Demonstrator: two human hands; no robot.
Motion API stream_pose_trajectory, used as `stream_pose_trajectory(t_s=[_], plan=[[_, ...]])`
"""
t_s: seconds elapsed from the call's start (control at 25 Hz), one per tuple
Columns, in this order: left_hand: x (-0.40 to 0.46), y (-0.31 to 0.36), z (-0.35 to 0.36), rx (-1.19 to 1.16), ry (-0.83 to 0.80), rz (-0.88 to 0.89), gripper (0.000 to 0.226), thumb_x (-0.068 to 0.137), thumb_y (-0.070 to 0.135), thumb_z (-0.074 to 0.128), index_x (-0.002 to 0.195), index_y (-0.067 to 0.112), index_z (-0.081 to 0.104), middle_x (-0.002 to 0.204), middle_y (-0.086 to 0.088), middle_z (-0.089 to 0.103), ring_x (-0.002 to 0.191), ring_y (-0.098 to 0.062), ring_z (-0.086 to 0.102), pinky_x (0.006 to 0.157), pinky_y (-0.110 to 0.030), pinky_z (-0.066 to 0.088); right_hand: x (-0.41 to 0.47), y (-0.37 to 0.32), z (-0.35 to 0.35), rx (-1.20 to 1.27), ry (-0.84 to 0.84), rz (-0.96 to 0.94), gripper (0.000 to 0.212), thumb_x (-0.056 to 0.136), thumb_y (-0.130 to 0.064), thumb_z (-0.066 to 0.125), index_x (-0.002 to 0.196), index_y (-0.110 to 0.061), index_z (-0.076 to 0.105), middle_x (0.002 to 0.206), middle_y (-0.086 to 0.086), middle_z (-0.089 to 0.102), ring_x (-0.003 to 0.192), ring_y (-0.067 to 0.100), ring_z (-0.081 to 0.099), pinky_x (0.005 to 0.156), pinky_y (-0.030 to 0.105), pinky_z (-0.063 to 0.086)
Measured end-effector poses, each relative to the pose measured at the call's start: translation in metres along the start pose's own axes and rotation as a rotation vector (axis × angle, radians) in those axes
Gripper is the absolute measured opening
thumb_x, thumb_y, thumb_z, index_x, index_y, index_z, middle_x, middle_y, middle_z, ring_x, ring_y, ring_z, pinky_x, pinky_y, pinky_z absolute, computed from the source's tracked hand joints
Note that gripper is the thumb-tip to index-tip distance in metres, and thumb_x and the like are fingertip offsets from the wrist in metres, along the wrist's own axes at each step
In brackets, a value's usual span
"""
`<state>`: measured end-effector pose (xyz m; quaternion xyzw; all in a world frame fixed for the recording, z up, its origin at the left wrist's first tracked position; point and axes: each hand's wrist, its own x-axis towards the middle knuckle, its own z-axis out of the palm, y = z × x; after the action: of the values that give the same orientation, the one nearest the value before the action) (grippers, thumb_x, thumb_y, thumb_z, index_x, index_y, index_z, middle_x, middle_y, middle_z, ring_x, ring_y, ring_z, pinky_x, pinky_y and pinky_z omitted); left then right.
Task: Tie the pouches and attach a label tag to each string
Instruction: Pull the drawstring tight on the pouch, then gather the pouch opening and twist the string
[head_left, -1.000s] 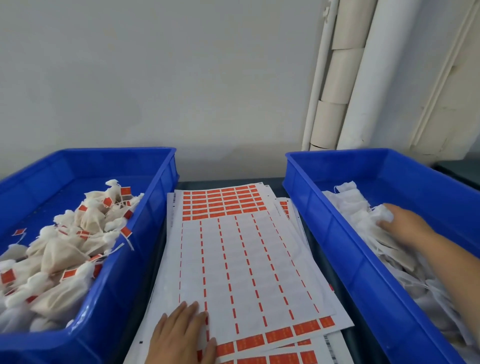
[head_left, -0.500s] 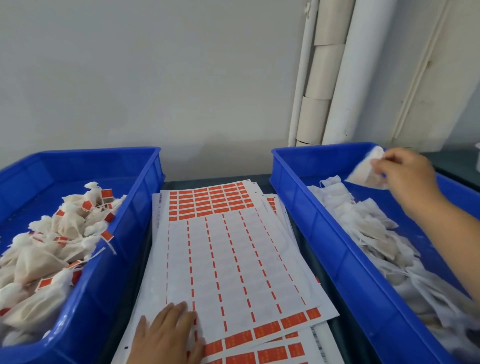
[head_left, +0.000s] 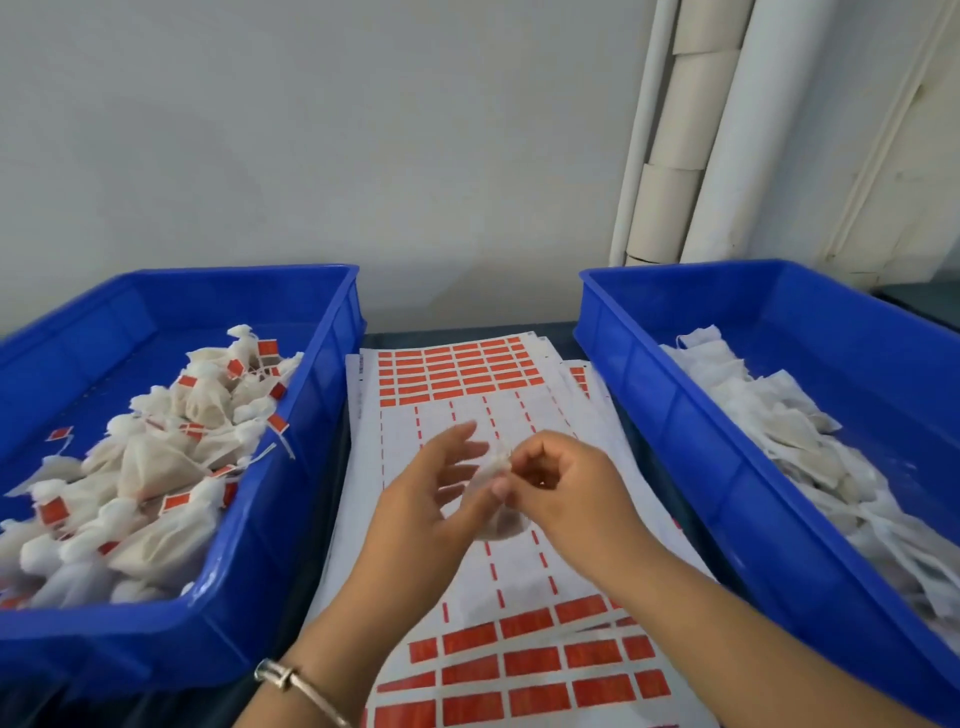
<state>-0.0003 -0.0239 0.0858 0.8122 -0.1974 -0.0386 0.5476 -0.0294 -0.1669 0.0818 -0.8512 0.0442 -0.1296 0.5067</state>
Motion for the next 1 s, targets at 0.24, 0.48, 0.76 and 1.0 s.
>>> stream_pose_trajectory(t_s=[0.24, 0.48, 0.76, 1.0], plan=[[0.023, -0.034, 0.004, -0.066, 0.115, -0.078, 0.008, 0.086, 0.029, 0.063, 0.083, 0.034, 0.068, 0.078, 0.021, 0.068, 0.078, 0.005, 0.061, 0.06, -0.002, 0.043, 0.011, 0.019, 0.029, 0.102, 0.06, 0.041, 0.026, 0.078, -0.031, 0.074, 0.09, -0.038, 0.052, 0.082, -0.021, 0.064, 0.075, -0.007, 0.063, 0.055, 0.002, 0.044], [0.055, -0.044, 0.01, -0.192, 0.149, -0.13, 0.013, 0.088, 0.023, 0.061, 0.08, 0.03, 0.069, 0.078, 0.022, 0.068, 0.077, 0.008, 0.06, 0.054, -0.004, 0.044, 0.038, 0.042, 0.035, 0.038, -0.025, 0.074, 0.027, 0.087, -0.032, 0.063, 0.115, -0.03, 0.064, 0.094, -0.028, 0.055, 0.078, -0.008, 0.053, 0.054, 0.001, 0.039], [0.083, -0.052, 0.012, -0.285, 0.14, -0.222, 0.018, 0.096, 0.026, 0.049, 0.089, 0.018, 0.064, 0.066, 0.01, 0.065, 0.058, -0.006, 0.057, 0.055, -0.013, 0.048, 0.06, 0.061, 0.04, 0.061, -0.055, 0.1, 0.005, 0.09, -0.043, 0.054, 0.089, -0.039, 0.054, 0.097, -0.032, 0.051, 0.088, -0.006, 0.052, 0.056, 0.002, 0.039], [0.081, -0.061, 0.021, -0.748, 0.013, -0.361, 0.024, 0.099, 0.018, 0.04, 0.095, 0.004, 0.059, 0.066, -0.009, 0.056, 0.055, -0.015, 0.05, 0.055, -0.023, 0.048, 0.059, 0.072, 0.04, 0.145, -0.045, 0.057, 0.002, 0.09, -0.038, 0.057, 0.088, -0.038, 0.056, 0.087, -0.02, 0.062, 0.084, -0.007, 0.059, 0.062, 0.006, 0.047]])
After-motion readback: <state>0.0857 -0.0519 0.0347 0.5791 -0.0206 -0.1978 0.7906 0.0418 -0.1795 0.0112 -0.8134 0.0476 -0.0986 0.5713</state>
